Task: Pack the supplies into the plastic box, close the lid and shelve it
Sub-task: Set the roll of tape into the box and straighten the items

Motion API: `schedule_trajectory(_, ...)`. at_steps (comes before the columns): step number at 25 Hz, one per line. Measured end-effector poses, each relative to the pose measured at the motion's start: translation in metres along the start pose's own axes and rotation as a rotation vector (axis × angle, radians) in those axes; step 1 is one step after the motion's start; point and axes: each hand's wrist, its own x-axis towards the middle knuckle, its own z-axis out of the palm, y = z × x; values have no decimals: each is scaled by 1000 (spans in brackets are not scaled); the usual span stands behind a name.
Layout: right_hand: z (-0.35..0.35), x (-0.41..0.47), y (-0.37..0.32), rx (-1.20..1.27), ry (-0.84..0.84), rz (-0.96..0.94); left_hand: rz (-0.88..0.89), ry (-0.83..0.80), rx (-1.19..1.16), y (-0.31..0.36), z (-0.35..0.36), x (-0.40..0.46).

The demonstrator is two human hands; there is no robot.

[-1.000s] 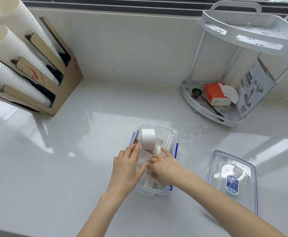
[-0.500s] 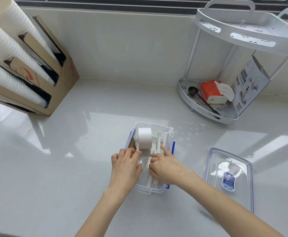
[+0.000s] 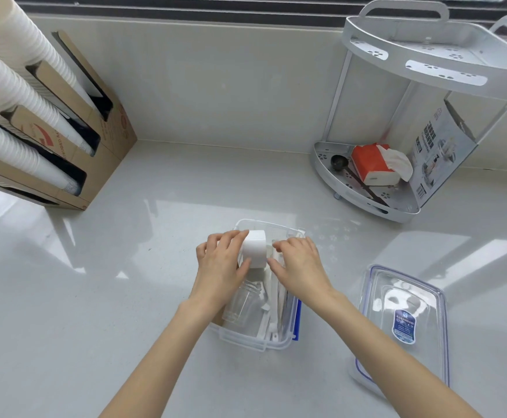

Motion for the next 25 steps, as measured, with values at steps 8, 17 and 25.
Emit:
schedule_trajectory(8, 7, 16, -11, 153, -15, 62, 59, -178, 112, -9, 6, 22)
schedule_trajectory(17, 9, 13, -17, 159, 116, -58, 32, -124, 28, -9, 9, 20)
schedule_trajectory(25, 25, 11, -14, -64, 179, -254, 29, -124, 59, -9, 16, 17)
